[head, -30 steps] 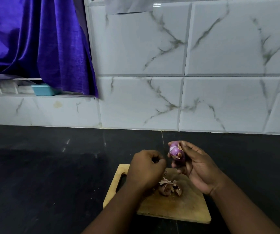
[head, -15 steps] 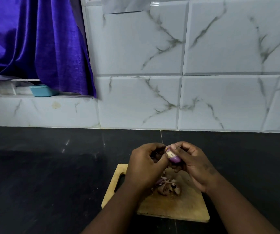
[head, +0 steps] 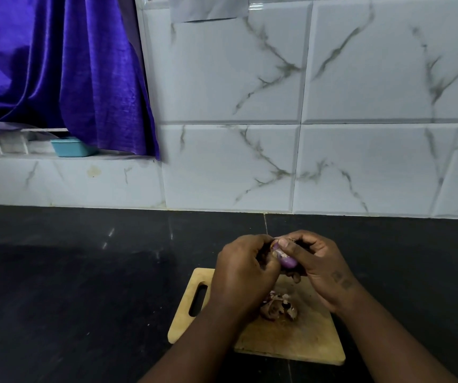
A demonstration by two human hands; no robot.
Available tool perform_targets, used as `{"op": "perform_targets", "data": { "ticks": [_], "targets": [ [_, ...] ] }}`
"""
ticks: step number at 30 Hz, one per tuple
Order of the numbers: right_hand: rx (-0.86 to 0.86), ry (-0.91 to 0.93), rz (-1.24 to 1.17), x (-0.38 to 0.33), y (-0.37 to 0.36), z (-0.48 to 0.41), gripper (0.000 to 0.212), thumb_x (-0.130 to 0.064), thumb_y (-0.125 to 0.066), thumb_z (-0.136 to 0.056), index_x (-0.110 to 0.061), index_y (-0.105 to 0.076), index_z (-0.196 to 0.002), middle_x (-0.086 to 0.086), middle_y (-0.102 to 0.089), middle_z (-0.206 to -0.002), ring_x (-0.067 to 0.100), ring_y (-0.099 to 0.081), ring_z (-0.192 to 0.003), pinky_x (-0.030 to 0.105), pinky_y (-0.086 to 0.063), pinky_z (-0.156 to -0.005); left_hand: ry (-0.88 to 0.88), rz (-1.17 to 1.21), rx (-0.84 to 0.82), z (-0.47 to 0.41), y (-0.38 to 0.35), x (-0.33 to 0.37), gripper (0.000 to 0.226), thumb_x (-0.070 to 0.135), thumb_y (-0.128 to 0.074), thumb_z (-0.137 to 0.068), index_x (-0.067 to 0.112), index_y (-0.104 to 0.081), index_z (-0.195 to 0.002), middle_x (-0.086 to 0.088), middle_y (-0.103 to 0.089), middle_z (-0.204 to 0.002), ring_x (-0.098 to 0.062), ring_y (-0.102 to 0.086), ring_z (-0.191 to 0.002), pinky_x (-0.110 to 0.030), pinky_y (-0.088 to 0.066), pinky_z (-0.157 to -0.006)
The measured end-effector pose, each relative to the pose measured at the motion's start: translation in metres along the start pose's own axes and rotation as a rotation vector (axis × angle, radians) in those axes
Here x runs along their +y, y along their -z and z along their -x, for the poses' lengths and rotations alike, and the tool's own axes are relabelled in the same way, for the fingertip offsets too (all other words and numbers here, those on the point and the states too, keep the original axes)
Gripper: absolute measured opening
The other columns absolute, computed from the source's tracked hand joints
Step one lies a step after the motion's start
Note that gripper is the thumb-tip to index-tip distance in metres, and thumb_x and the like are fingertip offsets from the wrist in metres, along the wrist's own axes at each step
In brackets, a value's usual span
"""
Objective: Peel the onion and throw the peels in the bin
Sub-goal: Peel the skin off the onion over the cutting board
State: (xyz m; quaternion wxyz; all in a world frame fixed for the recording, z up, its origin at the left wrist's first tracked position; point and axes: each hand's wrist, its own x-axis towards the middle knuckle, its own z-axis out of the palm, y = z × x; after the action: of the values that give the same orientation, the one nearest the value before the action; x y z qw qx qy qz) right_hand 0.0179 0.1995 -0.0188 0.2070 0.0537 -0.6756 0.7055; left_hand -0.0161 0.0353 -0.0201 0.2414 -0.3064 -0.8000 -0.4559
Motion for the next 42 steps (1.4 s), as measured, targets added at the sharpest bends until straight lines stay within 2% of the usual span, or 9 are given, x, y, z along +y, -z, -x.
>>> {"op": "perform_targets", "data": {
  "ticks": [3, 7, 10, 16, 20, 30, 35, 38, 42],
  "targets": [
    [0.016, -0.014, 0.005, 0.003, 0.0, 0.0, 0.03, -0.031, -0.073, -0.082, -0.005, -0.078, -0.095, 0.019, -0.076, -0.087, 0.03, -0.067, -0.072, 0.042, -0.051, -0.064, -0.043, -0.033, 0.058, -0.003, 0.0, -0.006, 0.024, 0.011, -0.067, -0.093, 0.024, -0.082, -0.107, 0.011, -0.08, -0.094, -0.001, -0.071, -0.084, -0.027, -0.062, -0.075],
    [0.041, -0.02, 0.035, 0.005, 0.0, -0.001, 0.021, -0.023, -0.07, -0.091, -0.004, -0.076, -0.093, 0.01, -0.075, -0.08, 0.016, -0.066, -0.061, 0.027, -0.048, -0.046, 0.204, 0.301, 0.009, -0.002, 0.0, -0.006, 0.019, 0.019, -0.067, -0.099, 0.028, -0.082, -0.105, 0.012, -0.08, -0.092, -0.004, -0.075, -0.089, -0.033, -0.065, -0.08],
    [0.075, -0.005, 0.035, 0.005, 0.003, -0.003, 0.019, -0.019, -0.068, -0.094, -0.001, -0.074, -0.091, 0.01, -0.076, -0.083, 0.015, -0.067, -0.065, 0.026, -0.048, -0.045, 0.259, 0.377, -0.088, 0.0, -0.001, -0.002, 0.013, 0.033, -0.081, -0.09, 0.029, -0.079, -0.102, 0.008, -0.078, -0.087, -0.005, -0.075, -0.082, -0.024, -0.062, -0.071],
    [0.064, 0.009, 0.106, 0.005, 0.002, -0.003, 0.014, -0.017, -0.071, -0.093, -0.004, -0.076, -0.092, 0.016, -0.076, -0.088, 0.021, -0.071, -0.071, 0.028, -0.049, -0.044, 0.377, 0.545, -0.074, 0.0, -0.006, -0.003, 0.011, 0.007, -0.08, -0.091, 0.016, -0.075, -0.095, -0.002, -0.079, -0.078, -0.009, -0.077, -0.07, -0.021, -0.059, -0.062],
    [0.067, 0.031, 0.153, 0.005, 0.001, -0.003, 0.011, -0.02, -0.074, -0.09, -0.01, -0.078, -0.089, 0.01, -0.077, -0.088, 0.015, -0.072, -0.07, 0.023, -0.048, -0.045, 0.466, 0.639, -0.103, -0.001, -0.006, -0.004, 0.012, 0.008, -0.078, -0.093, 0.015, -0.074, -0.101, -0.007, -0.08, -0.084, -0.018, -0.08, -0.077, -0.037, -0.067, -0.071],
    [0.03, 0.022, 0.097, -0.002, 0.002, -0.001, 0.029, -0.031, -0.075, -0.077, -0.008, -0.079, -0.093, 0.01, -0.078, -0.094, 0.009, -0.071, -0.072, 0.016, -0.049, -0.05, 0.608, 0.938, -0.21, -0.007, 0.0, -0.009, 0.014, -0.002, -0.076, -0.091, 0.002, -0.069, -0.103, -0.008, -0.075, -0.074, -0.014, -0.071, -0.063, -0.03, -0.061, -0.064],
    [-0.026, -0.088, 0.069, -0.009, 0.006, 0.002, 0.024, -0.026, -0.075, -0.078, -0.007, -0.08, -0.091, 0.01, -0.08, -0.094, 0.016, -0.074, -0.078, 0.022, -0.056, -0.059, 0.503, 0.84, -0.313, -0.01, 0.009, -0.015, 0.016, -0.009, -0.073, -0.09, 0.005, -0.07, -0.085, -0.01, -0.071, -0.07, -0.013, -0.066, -0.057, -0.025, -0.06, -0.058],
    [-0.068, -0.127, 0.121, -0.012, 0.008, 0.004, 0.012, -0.015, -0.073, -0.088, -0.006, -0.08, -0.092, 0.01, -0.08, -0.091, 0.015, -0.072, -0.075, 0.023, -0.053, -0.056, 0.346, 0.627, -0.366, -0.012, 0.015, -0.021, 0.011, -0.006, -0.075, -0.09, 0.004, -0.072, -0.085, -0.017, -0.071, -0.073, -0.016, -0.065, -0.061, -0.027, -0.058, -0.06],
    [-0.072, -0.182, 0.139, -0.014, 0.009, 0.007, 0.025, -0.031, -0.074, -0.077, -0.012, -0.083, -0.09, 0.013, -0.079, -0.091, 0.024, -0.07, -0.08, 0.032, -0.053, -0.063, 0.167, 0.286, -0.354, -0.013, 0.02, -0.024, 0.011, 0.007, -0.077, -0.09, 0.017, -0.08, -0.091, -0.004, -0.078, -0.084, -0.014, -0.07, -0.071, -0.023, -0.057, -0.066]
  ]
}}
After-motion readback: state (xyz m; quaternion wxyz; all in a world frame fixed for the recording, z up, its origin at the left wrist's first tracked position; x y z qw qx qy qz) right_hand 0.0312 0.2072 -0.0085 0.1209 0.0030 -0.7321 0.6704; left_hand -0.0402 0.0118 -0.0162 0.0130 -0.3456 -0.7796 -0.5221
